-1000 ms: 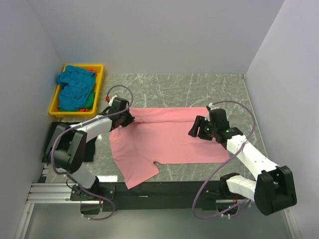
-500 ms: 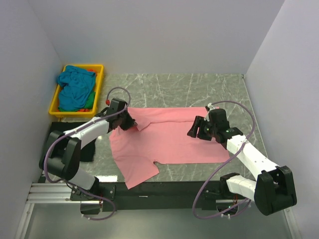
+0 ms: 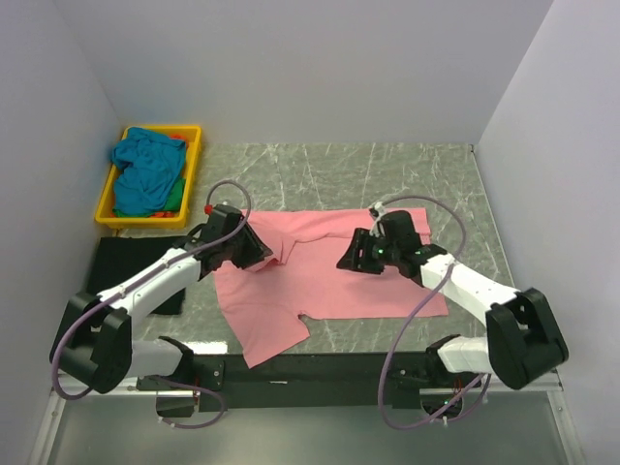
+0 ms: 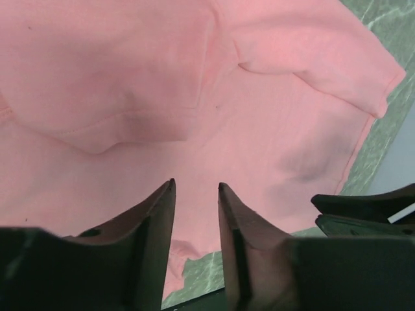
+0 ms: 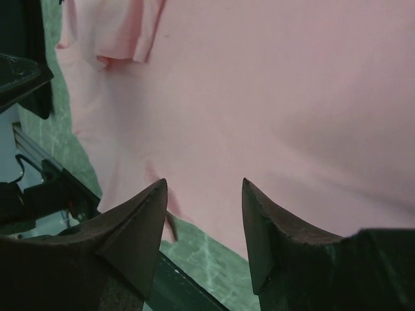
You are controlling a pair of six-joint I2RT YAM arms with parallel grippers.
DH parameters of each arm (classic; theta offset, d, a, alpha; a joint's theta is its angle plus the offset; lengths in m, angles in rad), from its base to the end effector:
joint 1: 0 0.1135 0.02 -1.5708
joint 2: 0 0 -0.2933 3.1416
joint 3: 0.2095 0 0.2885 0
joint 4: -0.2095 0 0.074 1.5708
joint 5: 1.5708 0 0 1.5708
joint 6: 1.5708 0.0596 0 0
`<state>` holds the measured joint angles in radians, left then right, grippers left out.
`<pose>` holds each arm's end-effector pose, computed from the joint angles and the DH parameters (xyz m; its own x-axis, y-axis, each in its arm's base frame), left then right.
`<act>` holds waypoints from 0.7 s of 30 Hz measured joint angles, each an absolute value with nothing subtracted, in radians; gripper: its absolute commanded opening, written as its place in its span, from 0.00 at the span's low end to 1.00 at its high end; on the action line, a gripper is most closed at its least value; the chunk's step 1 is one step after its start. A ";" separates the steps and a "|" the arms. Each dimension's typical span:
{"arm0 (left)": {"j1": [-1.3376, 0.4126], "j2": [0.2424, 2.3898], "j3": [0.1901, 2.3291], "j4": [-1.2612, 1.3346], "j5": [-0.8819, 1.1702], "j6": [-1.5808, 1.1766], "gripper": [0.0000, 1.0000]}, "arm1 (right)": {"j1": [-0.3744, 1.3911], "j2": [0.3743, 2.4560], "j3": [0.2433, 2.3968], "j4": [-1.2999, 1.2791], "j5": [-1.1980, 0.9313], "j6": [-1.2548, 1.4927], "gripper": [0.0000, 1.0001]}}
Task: Fold and stack the t-shirts
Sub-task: Fold the tshirt
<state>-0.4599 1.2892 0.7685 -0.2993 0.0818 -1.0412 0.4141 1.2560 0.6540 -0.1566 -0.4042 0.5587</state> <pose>0.2704 -0.1394 0.2094 -0.7559 -0.5854 -0.2931 -0.3167 0.7188 -0.6189 0.2554 0.1378 0.1934 -0.8686 0.1506 -0.4720 -0.2014 0.7631 0.6141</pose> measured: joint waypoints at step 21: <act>-0.291 1.304 0.685 -0.344 0.002 -0.948 0.48 | 0.639 1.735 0.896 0.191 -0.412 0.865 0.44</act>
